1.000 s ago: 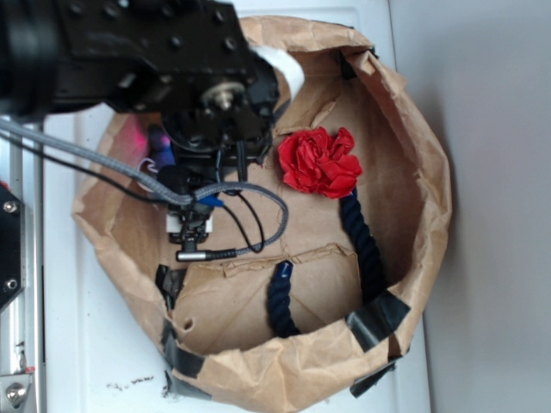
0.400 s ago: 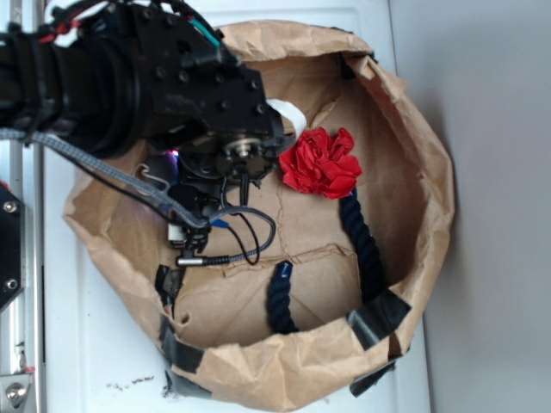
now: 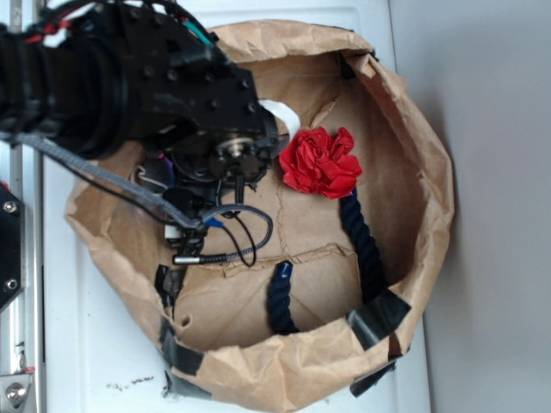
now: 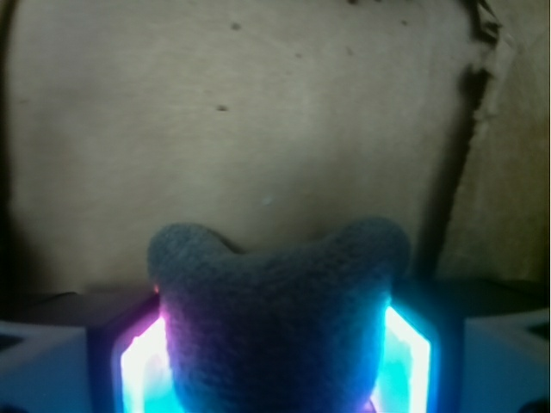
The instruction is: Grab the gray animal.
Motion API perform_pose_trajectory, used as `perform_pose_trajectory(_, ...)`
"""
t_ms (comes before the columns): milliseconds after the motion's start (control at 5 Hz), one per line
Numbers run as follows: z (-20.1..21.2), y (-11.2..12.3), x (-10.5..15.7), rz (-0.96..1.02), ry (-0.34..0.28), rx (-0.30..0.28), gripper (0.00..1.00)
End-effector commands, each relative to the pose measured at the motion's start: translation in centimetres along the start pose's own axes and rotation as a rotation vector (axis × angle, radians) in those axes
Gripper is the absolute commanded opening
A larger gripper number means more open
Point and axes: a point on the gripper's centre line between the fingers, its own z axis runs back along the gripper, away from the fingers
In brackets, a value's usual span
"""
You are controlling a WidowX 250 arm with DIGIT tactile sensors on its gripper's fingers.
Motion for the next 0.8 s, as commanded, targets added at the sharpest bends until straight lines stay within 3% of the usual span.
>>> perform_pose_trajectory(0,8.0,-0.3,1.3,-0.041,-0.193,-0.031,0.0)
perform_pose_trajectory(200,13.2,-1.9,1.5,-0.066,-0.271,-0.049,0.0)
perform_pose_trajectory(600,17.6,-3.5,0.6,-0.114,-0.309,-0.095,0.0)
